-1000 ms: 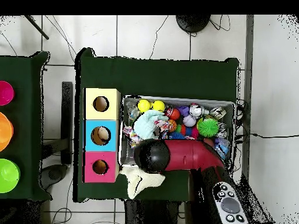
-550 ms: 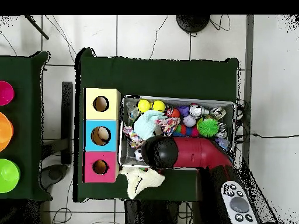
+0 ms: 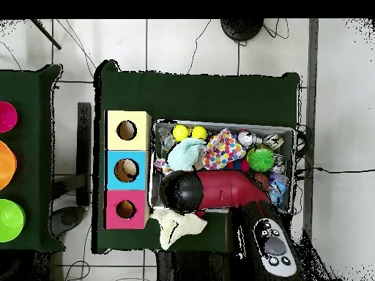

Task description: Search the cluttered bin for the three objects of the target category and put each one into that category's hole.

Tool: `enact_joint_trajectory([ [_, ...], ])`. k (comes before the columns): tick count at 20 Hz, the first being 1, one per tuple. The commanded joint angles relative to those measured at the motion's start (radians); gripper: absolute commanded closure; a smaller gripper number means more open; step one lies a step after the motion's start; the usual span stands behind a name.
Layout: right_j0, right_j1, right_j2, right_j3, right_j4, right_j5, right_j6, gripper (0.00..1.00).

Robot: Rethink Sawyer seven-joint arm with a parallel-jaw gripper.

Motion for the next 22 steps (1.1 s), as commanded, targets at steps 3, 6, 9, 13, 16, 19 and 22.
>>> enact_joint_trajectory([
  [3, 0.05, 0.106, 0.014, 0.062, 0.007, -0.187, 0.178, 1.0],
  [6, 0.063, 0.131, 0.0, 0.071, 0.01, -0.234, 0.19, 1.0],
  [9, 0.073, 0.177, -0.02, 0.069, 0.003, -0.296, 0.199, 1.0],
  [13, 0.08, 0.233, -0.044, 0.057, -0.003, -0.366, 0.198, 1.0],
  [16, 0.082, 0.266, -0.053, 0.048, -0.001, -0.401, 0.188, 1.0],
  [19, 0.083, 0.309, -0.062, 0.033, -0.001, -0.441, 0.183, 1.0],
  [22, 0.089, 0.367, -0.069, -0.001, 0.001, -0.481, 0.179, 1.0],
])
